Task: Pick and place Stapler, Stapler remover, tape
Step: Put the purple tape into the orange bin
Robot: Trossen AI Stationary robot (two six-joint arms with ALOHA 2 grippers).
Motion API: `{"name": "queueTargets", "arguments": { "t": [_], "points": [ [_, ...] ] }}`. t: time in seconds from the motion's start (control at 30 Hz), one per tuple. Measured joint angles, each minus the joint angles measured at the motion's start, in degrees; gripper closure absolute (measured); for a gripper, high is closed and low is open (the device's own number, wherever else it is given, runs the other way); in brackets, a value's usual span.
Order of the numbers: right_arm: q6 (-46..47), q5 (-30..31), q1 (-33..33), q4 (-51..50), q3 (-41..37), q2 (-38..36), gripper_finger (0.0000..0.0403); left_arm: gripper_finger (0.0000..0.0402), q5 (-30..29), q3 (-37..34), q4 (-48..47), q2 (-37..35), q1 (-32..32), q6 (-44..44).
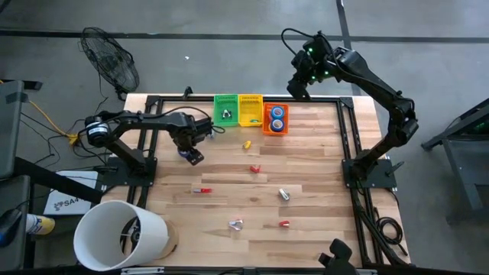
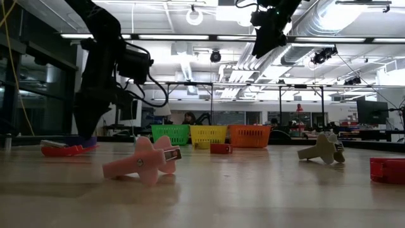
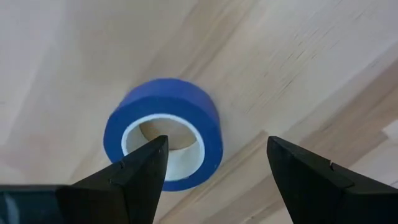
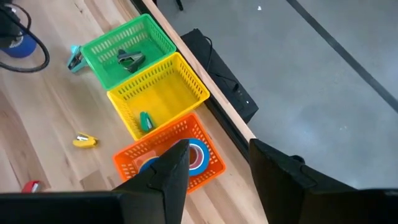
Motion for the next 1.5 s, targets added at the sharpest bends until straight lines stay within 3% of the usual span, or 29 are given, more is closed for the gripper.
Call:
{"name": "queueTargets", "arguments": {
  "t": [0.13, 0.27, 0.63, 0.87, 1.13, 1.27, 1.5],
  "points": [
    [0.75, -0.04, 0.04, -0.26, 0.00, 0.00, 0.0245, 0.0145, 0.26, -1.57, 0.04, 0.00, 0.00, 0.60],
    [1.25, -1.31, 0.04, -0.39, 0.00, 0.00, 0.0247, 0.0186, 2.39, -3.46, 2.17, 0.00, 0.00, 1.52],
    [1.85, -2.30, 1.59, -0.42, 0.00, 0.02, 0.0246, 0.0366, 5.02, -3.71, 4.82, -0.12, 0.00, 10.86],
    [2.24, -2.40, 5.36, -0.39, -0.02, 0.02, 0.0247, 0.0363, 9.05, 0.01, 14.42, -3.42, -0.02, 19.13],
    [2.28, -2.42, 12.58, 0.54, -0.04, 0.04, 0.0247, 0.0366, 18.55, 5.84, 31.71, -14.06, -0.02, 30.85],
    [2.23, -2.84, 16.87, 6.09, -0.04, 0.04, 0.0245, 0.0366, 25.06, 8.12, 42.32, -19.09, -0.02, 34.59],
    [1.29, -4.72, 23.88, 22.59, -0.04, 0.04, 0.0246, 0.0366, 31.24, 10.10, 53.87, -22.87, -0.01, 33.99]
  ]
}}
